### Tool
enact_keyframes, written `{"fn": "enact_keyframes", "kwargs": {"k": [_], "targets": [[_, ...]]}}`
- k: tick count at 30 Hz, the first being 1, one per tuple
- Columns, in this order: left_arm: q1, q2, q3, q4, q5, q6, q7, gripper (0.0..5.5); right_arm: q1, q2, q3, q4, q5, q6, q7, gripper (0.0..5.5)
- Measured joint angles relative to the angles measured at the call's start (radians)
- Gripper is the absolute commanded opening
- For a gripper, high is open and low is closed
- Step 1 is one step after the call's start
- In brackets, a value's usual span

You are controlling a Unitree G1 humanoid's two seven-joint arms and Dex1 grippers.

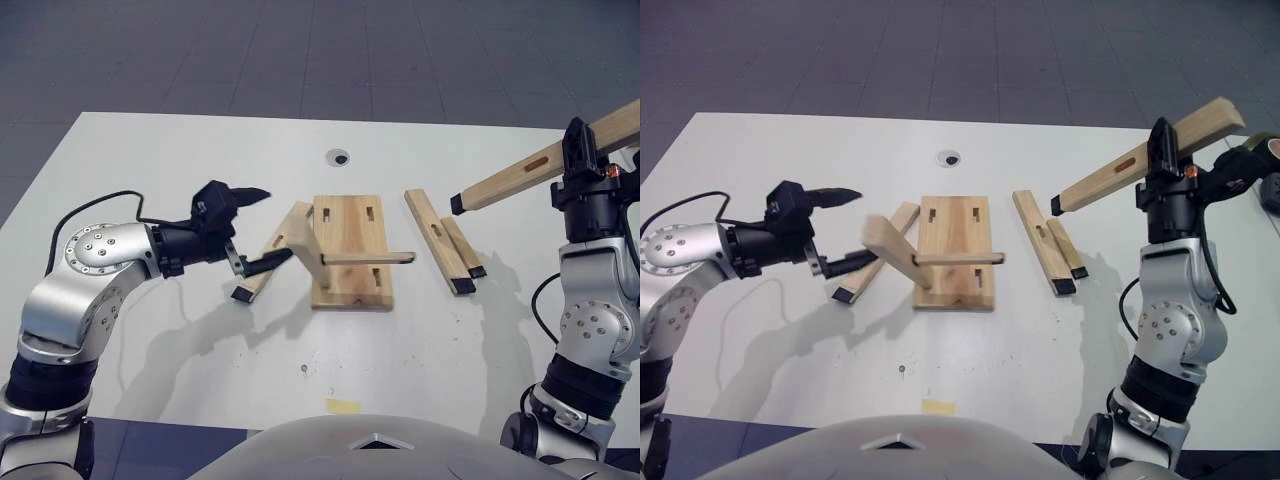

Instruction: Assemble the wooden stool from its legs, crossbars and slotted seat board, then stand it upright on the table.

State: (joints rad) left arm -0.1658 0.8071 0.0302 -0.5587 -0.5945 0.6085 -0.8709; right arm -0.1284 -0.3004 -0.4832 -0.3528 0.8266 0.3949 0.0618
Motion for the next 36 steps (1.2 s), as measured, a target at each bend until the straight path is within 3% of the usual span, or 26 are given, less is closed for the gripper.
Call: {"fn": "enact_keyframes", "kwargs": {"k": [4,12,14,17,19,26,36], "targets": [[-0.004,0.009,0.017,0.045,0.078,0.004,0.060,5.40,-0.005,-0.002,-0.013,0.024,0.020,0.017,0.001,1.02],[-0.059,-0.012,0.159,-0.130,-0.528,0.105,0.143,5.40,-0.058,-0.054,-0.017,0.095,0.021,0.041,0.022,1.02],[-0.090,-0.026,0.147,-0.191,-0.695,0.105,0.250,5.40,-0.074,-0.072,-0.019,0.120,0.023,0.052,0.030,1.02],[-0.099,-0.072,0.055,-0.315,-0.766,0.114,0.340,5.40,-0.119,-0.096,-0.017,0.145,0.023,0.070,0.047,1.02],[-0.071,-0.072,-0.014,-0.332,-0.687,0.124,0.363,5.40,-0.135,-0.102,-0.011,0.156,0.022,0.078,0.061,1.02],[0.011,-0.124,-0.231,-0.303,-0.338,0.100,0.390,4.20,-0.165,-0.106,0.041,0.176,0.004,0.089,0.111,1.02],[0.018,-0.121,-0.227,-0.239,-0.127,0.018,0.312,2.46,-0.170,-0.085,0.049,0.178,-0.017,0.080,0.121,1.02]]}}
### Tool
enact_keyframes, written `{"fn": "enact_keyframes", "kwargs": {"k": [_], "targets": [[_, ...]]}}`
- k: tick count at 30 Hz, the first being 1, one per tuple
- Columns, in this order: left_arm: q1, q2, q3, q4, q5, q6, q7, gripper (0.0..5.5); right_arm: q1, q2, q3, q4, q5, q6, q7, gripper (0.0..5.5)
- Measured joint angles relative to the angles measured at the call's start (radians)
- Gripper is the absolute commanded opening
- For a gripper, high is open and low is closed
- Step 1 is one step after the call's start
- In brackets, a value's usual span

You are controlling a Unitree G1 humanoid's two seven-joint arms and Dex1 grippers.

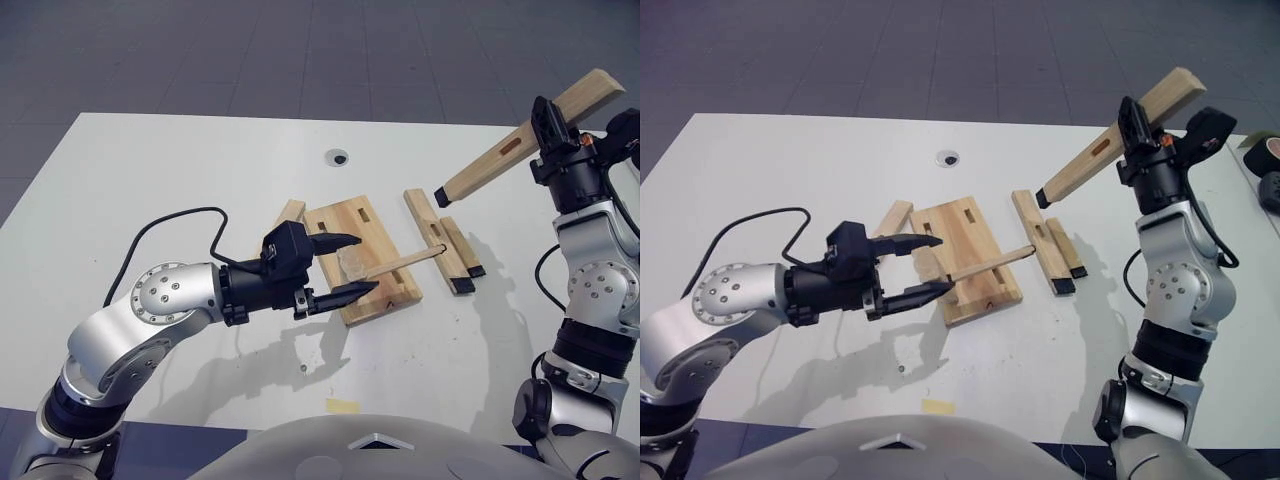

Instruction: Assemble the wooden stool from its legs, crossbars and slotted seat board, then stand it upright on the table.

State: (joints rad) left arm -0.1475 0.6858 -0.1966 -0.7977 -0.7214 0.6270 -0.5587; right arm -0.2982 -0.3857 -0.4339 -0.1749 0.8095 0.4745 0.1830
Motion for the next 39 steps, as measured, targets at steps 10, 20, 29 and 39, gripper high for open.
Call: {"fn": "enact_keyframes", "kwargs": {"k": [10,20,29,39], "targets": [[-0.005,-0.094,-0.093,0.110,0.203,-0.126,0.003,2.04,0.095,-0.012,0.091,-0.082,-0.132,-0.044,0.102,1.02],[-0.023,-0.131,-0.118,0.196,0.377,-0.221,0.061,2.04,0.236,0.073,0.166,-0.137,-0.189,-0.138,0.166,1.02],[-0.043,-0.121,-0.059,0.233,0.307,-0.199,-0.041,2.04,0.206,0.140,0.293,-0.030,-0.350,-0.297,0.204,1.02],[-0.060,-0.160,-0.039,0.255,0.264,-0.160,-0.082,2.04,0.252,0.169,0.351,-0.043,-0.412,-0.382,0.234,1.02]]}}
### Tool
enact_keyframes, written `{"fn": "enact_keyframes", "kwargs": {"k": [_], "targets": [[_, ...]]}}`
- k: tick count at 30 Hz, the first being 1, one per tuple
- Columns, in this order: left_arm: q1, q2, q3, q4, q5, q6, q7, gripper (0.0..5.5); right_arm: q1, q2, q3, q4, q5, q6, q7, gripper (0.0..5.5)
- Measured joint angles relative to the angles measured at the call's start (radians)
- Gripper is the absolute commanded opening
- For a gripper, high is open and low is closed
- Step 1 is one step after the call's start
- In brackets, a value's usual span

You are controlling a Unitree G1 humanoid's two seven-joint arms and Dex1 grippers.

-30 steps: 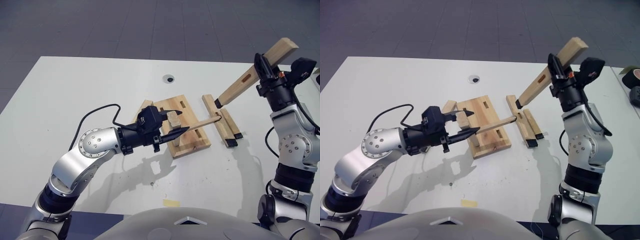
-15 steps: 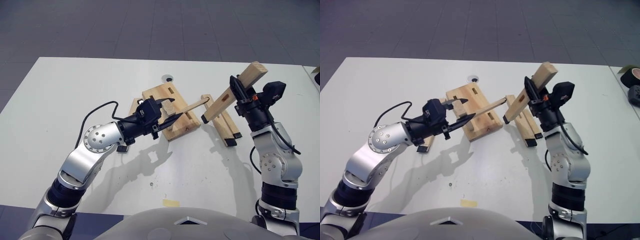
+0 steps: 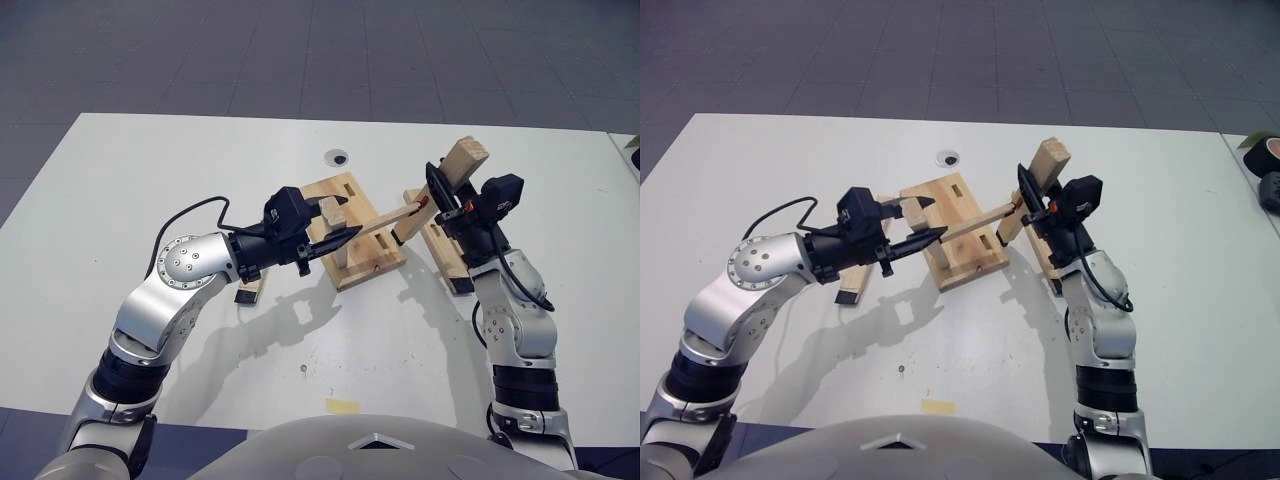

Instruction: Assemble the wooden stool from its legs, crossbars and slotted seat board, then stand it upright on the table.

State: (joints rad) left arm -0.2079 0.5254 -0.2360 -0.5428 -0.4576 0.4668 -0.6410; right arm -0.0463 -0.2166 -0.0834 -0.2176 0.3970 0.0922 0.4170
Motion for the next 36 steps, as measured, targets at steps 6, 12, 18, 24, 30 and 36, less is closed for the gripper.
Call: {"fn": "enact_keyframes", "kwargs": {"k": [6,12,18,24,30,36], "targets": [[0.008,-0.017,-0.019,-0.016,0.027,-0.006,0.007,2.04,0.054,-0.022,0.028,-0.073,-0.018,0.007,0.012,1.02],[0.021,-0.031,-0.024,-0.017,0.054,-0.016,0.012,2.04,0.059,-0.036,0.040,-0.088,-0.036,0.015,0.009,1.02],[0.039,-0.034,-0.034,-0.027,0.076,-0.035,0.019,2.03,0.059,-0.077,0.032,-0.145,-0.004,0.103,0.009,1.02],[0.046,-0.042,-0.054,-0.027,0.102,-0.057,0.037,2.03,-0.038,-0.096,0.000,-0.261,0.133,0.214,-0.004,1.02],[0.043,-0.046,-0.065,-0.022,0.114,-0.063,0.046,2.03,-0.086,-0.092,-0.025,-0.292,0.292,0.365,-0.077,1.02],[0.043,-0.045,-0.069,-0.021,0.120,-0.064,0.046,2.03,-0.049,-0.172,-0.004,-0.223,0.157,0.380,-0.102,1.02]]}}
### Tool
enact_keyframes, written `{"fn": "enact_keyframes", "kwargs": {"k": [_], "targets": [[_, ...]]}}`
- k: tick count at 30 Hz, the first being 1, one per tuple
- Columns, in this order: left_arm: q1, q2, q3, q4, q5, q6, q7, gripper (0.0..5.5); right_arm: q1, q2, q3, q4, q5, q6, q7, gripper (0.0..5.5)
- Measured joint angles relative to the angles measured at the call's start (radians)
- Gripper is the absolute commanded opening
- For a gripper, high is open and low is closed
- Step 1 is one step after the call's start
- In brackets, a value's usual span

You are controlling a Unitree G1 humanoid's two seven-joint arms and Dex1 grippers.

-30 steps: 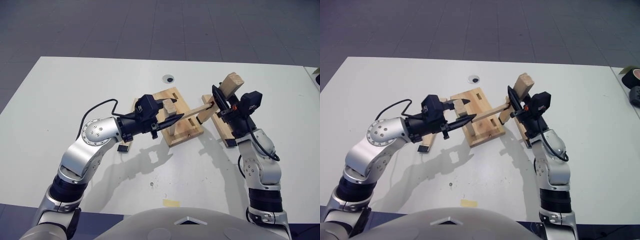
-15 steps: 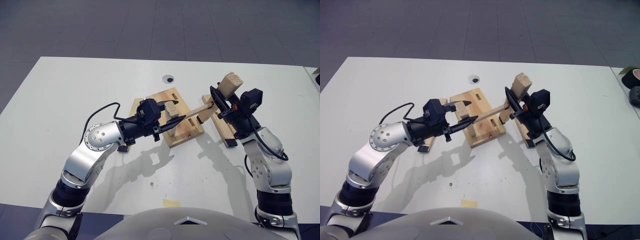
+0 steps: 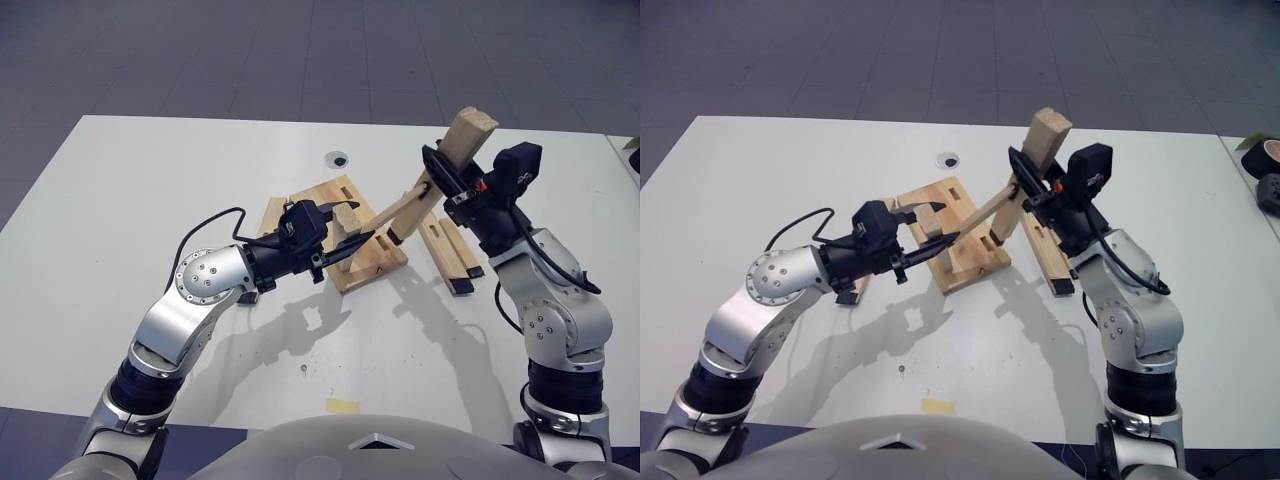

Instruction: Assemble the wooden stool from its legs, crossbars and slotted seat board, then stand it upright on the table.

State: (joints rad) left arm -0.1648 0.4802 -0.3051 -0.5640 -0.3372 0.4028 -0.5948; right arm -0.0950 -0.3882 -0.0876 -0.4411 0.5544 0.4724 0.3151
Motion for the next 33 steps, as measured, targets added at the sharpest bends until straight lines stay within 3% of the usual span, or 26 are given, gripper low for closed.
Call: {"fn": "enact_keyframes", "kwargs": {"k": [10,21,33], "targets": [[-0.009,0.007,-0.006,0.002,0.012,-0.006,-0.005,2.03,0.034,0.050,-0.019,0.019,-0.010,0.011,-0.033,1.02],[-0.009,0.006,-0.009,0.008,0.018,-0.011,-0.006,2.03,0.013,0.050,0.032,-0.032,-0.072,-0.095,0.003,1.02],[-0.007,0.006,-0.015,0.020,0.021,-0.027,-0.006,2.03,0.012,0.120,-0.020,0.068,0.061,-0.110,0.012,1.02]]}}
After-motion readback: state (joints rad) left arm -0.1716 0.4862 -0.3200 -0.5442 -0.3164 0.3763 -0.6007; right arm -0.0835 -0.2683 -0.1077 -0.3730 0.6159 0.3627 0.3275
